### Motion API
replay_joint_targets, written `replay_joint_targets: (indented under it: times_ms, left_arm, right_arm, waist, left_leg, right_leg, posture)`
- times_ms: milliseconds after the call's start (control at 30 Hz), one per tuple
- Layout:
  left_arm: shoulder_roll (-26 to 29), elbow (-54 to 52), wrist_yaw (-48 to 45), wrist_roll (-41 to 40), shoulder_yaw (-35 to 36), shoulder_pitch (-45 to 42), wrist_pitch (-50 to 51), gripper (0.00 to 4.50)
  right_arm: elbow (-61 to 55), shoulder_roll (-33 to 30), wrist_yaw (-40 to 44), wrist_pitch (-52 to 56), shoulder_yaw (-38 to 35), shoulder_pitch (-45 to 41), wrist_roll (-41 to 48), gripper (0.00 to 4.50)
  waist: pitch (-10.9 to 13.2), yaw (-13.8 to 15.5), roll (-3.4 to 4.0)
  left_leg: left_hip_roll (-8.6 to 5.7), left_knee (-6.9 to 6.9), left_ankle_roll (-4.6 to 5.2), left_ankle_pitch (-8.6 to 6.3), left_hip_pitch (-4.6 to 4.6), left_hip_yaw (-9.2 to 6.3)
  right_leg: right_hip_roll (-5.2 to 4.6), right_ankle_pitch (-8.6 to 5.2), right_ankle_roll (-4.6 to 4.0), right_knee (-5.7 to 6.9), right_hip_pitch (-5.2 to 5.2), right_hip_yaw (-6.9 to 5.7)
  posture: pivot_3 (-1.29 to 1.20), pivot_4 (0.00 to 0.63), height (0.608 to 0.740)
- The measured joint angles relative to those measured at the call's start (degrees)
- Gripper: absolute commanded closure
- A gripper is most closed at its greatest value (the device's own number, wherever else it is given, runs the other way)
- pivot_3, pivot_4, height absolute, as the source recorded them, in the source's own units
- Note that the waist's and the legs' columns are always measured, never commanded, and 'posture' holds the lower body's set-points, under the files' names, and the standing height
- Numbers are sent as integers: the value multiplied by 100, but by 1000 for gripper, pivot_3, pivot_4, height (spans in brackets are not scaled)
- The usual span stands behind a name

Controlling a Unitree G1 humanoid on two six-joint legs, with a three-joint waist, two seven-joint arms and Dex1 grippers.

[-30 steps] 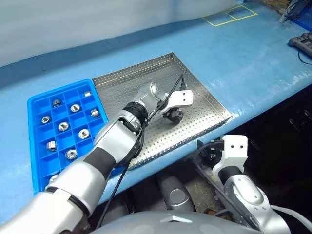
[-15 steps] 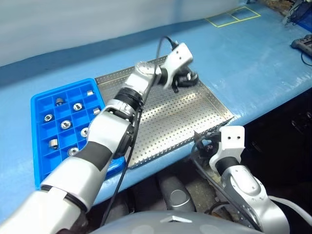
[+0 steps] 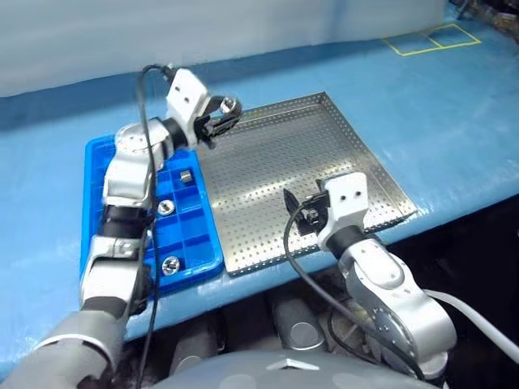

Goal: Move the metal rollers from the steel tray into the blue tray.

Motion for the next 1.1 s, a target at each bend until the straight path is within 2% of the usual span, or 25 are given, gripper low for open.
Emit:
replay_joint_targets:
  times_ms: [267,467,600,833,1100]
  left_arm:
    - [1500,-1095,-709,-199,-274,1063,721,2647]
    - [2081,-1584,-1169,-277,-639,1621,963,2647]
    - [2204,-1764,-1303,-379,-875,1934,1045,2647]
    - [2215,-1790,-1240,-427,-922,1926,1114,2647]
    - [1877,-1759,-1029,-645,-960,1699,1126,2647]
  right_arm:
    - [410,-110,169,9,280,-136,-7,881]
    - [457,-93,201,2,282,-139,-11,881]
    - [557,-85,200,-5,277,-108,-16,881]
    - [595,-63,187,-14,269,-55,-35,881]
    - [595,-63,175,-29,262,-11,-47,881]
  waist:
    - [-1,365,-1]
    - [-1,488,-2]
    - [-1,513,-2]
    - [-1,515,-3]
    - [-2,511,-5]
  left_leg:
    - [3,2,-7,5,2,5]
    - [6,1,-10,7,5,6]
    - [8,1,-10,7,6,10]
    - [10,1,-10,8,7,15]
    - [10,0,-8,7,6,18]
  right_leg:
    - [6,7,-13,-8,-1,-7]
    - [6,7,-18,-8,1,-12]
    - [6,7,-20,-8,0,-12]
    - [10,9,-22,-8,0,-16]
    - [10,9,-22,-11,-1,-17]
  posture:
    - [-159,150,740]
    - [-159,150,740]
    - [-160,150,740]
    - [-170,150,740]
    - [-181,150,740]
